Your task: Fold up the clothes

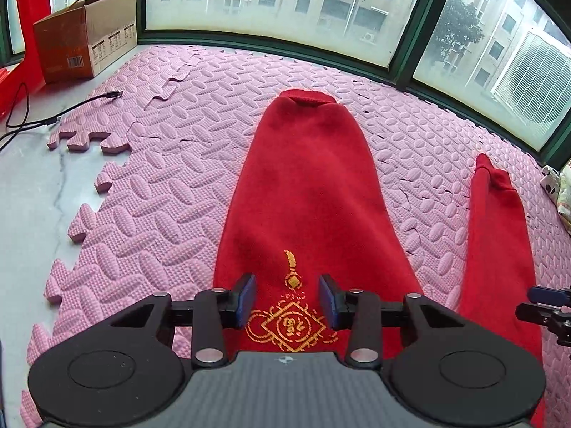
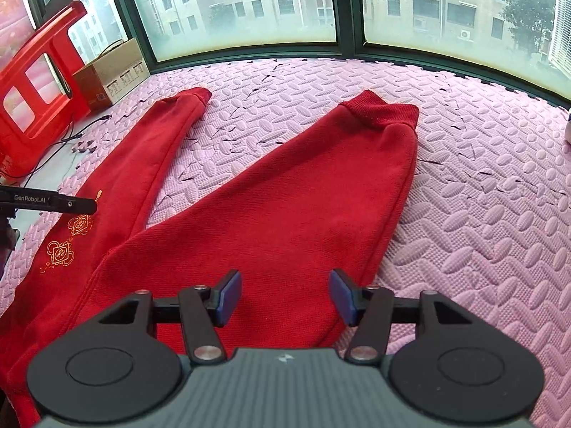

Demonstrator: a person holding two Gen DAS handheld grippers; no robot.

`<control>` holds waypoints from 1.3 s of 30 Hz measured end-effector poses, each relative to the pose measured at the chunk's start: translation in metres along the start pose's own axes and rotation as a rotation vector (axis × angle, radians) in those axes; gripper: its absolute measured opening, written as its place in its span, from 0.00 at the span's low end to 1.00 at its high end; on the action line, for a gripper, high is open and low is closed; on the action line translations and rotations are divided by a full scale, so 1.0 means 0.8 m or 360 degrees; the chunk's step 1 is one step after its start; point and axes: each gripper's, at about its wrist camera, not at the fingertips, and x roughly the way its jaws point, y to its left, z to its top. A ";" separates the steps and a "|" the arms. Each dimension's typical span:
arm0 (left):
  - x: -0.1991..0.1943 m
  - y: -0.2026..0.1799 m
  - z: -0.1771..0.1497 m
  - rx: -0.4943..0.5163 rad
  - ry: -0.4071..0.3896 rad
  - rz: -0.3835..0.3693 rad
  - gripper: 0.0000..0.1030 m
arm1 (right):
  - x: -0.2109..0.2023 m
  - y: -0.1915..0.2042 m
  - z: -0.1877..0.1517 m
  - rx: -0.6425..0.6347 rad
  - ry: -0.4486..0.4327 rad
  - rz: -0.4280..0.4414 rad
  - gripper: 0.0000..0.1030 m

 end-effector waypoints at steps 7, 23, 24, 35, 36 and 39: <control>0.000 0.013 0.010 -0.0024 0.0000 0.0033 0.35 | -0.002 -0.002 0.011 -0.0034 -0.0007 0.0003 0.55; 0.009 -0.076 -0.012 0.0250 0.0041 -0.0208 0.24 | 0.046 -0.046 0.082 0.0031 -0.0061 -0.0150 0.55; 0.007 -0.074 -0.011 0.0236 0.0038 -0.0215 0.24 | 0.049 -0.050 0.085 0.0042 -0.0061 -0.0163 0.55; -0.029 -0.077 -0.033 0.0260 0.0042 -0.0269 0.45 | 0.076 -0.053 0.105 0.0040 -0.0066 -0.0251 0.61; -0.035 -0.077 -0.037 0.0265 0.0037 -0.0278 0.46 | 0.077 -0.053 0.106 0.0038 -0.0068 -0.0262 0.61; -0.047 -0.076 -0.049 0.0261 0.0047 -0.0305 0.47 | 0.078 -0.051 0.107 0.0023 -0.0068 -0.0278 0.61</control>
